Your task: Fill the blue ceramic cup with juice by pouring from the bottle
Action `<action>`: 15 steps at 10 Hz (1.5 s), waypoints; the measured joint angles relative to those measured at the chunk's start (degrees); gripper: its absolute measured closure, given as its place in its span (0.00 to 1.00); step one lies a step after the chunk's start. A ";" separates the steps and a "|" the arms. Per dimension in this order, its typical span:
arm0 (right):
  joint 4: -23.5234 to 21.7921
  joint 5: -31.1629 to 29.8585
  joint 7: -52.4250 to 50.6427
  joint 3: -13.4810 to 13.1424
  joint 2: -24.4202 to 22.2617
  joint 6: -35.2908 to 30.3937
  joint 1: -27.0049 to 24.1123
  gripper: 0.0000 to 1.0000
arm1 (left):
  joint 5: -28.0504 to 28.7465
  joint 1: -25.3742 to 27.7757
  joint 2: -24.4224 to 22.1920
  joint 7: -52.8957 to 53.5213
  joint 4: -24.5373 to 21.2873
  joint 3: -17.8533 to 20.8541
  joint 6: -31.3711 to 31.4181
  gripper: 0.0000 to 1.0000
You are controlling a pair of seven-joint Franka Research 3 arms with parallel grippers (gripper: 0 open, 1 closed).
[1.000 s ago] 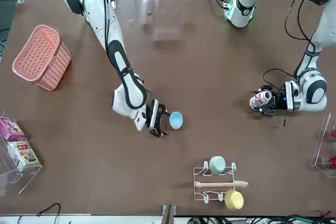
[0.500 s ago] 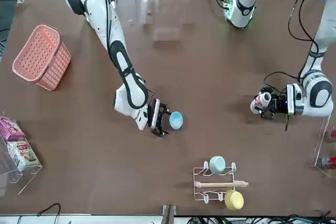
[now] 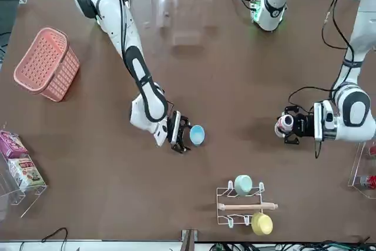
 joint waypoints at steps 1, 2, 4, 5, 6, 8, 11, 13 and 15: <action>0.42 0.20 -0.01 0.01 0.23 0.08 0.08 0.03 | -1.37 -1.75 0.00 -0.03 0.05 -0.11 1.73 0.57; 0.95 0.46 -0.01 0.02 0.54 0.11 0.24 0.03 | -2.83 -3.74 0.00 -0.17 0.16 -0.14 4.10 0.57; 1.46 0.76 -0.01 0.02 0.94 0.30 0.46 0.05 | -4.83 -8.69 0.00 -2.73 0.67 -0.16 11.29 0.55; 1.51 0.87 -0.02 0.02 0.99 0.34 0.48 0.06 | -5.30 -11.27 0.01 -4.18 0.71 -0.12 14.72 0.55; 1.57 0.95 -0.03 0.01 1.01 0.39 0.49 0.08 | -5.53 -13.88 -0.03 -5.19 0.81 -0.07 17.82 0.55; 1.92 0.98 -0.04 0.01 1.17 0.42 0.50 0.10 | -5.62 -18.85 -0.88 -9.89 1.06 0.41 23.27 0.55; 2.19 1.02 -0.06 0.01 1.30 0.43 0.53 0.12 | -5.62 -29.00 -1.73 -12.65 1.11 5.68 28.19 0.55; 2.25 1.02 -0.06 0.01 1.38 0.44 0.55 0.15 | -5.63 -35.85 -2.36 -15.78 1.15 11.32 29.28 0.55; 2.26 1.03 -0.07 -0.01 1.44 0.44 0.55 0.19 | -5.63 -41.79 -2.70 -18.85 1.15 16.77 30.15 0.55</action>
